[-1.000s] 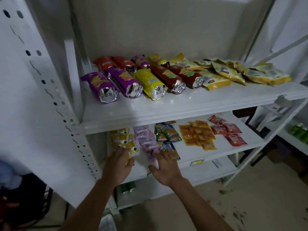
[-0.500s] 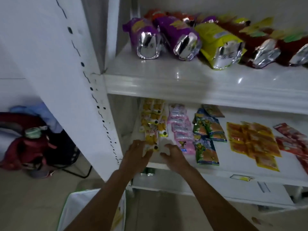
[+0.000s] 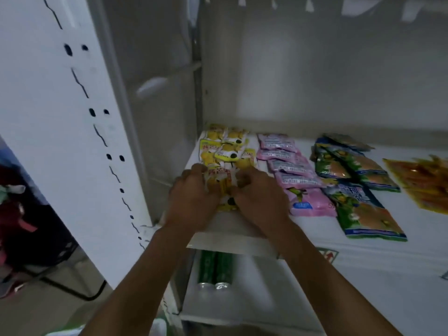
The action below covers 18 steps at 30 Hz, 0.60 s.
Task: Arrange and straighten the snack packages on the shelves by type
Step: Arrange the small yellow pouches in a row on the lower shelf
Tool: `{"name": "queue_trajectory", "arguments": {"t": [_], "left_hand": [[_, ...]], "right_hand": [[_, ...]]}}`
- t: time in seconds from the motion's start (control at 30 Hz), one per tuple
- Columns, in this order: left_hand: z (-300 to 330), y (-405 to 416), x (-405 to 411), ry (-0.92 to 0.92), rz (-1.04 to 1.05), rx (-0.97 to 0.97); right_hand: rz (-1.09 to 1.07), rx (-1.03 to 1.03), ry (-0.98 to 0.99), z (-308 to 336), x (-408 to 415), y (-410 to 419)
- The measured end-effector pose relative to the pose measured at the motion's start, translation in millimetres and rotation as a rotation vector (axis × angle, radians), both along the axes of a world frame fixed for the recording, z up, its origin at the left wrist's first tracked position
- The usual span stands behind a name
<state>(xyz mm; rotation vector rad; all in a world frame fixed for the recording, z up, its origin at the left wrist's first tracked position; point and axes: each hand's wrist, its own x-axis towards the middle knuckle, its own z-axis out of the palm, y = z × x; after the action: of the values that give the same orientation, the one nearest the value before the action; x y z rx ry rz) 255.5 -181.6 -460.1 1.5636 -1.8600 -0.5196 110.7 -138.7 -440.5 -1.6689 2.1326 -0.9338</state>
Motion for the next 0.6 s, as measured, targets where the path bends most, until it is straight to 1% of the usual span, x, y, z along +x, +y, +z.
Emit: {"name": "queue_trajectory", "arguments": {"t": [0.03,0.07,0.13,0.2,0.3,0.4,0.53,0.6], "left_hand": [[-2.1,0.8,0.9,-0.018,-0.015,-0.012],[-4.3,1.4,3.5,0.007,-0.034,-0.022],[-7.2,3.3,9.9,0.144,-0.073,-0.002],[-10.3,0.8,15.1,0.262,-0.111,0.008],[-13.5,-3.2,18.4,0.35,-0.148,0.011],[-10.3,2.1,20.7,0.417,-0.236,0.08],[-14.1,2.8,28.3,0.61,-0.348,0.11],[-14.0,6.0,29.5,0.658,-0.387,0.118]], "right_hand": [[-0.003,-0.028,-0.033,-3.7,0.0,-1.7],[-0.007,-0.057,-0.048,-6.7,-0.1,-2.2],[-0.003,-0.104,-0.066,-15.3,-2.7,-4.9],[0.033,-0.117,-0.137,-22.6,-6.3,-4.9],[0.107,-0.202,-0.226,-28.6,-9.7,-5.4],[0.176,-0.237,-0.462,-31.4,-10.4,-10.3],[0.285,-0.249,-0.771,-26.7,-11.9,-8.2],[0.3,-0.258,-0.82,-27.7,-12.5,-3.6]]}}
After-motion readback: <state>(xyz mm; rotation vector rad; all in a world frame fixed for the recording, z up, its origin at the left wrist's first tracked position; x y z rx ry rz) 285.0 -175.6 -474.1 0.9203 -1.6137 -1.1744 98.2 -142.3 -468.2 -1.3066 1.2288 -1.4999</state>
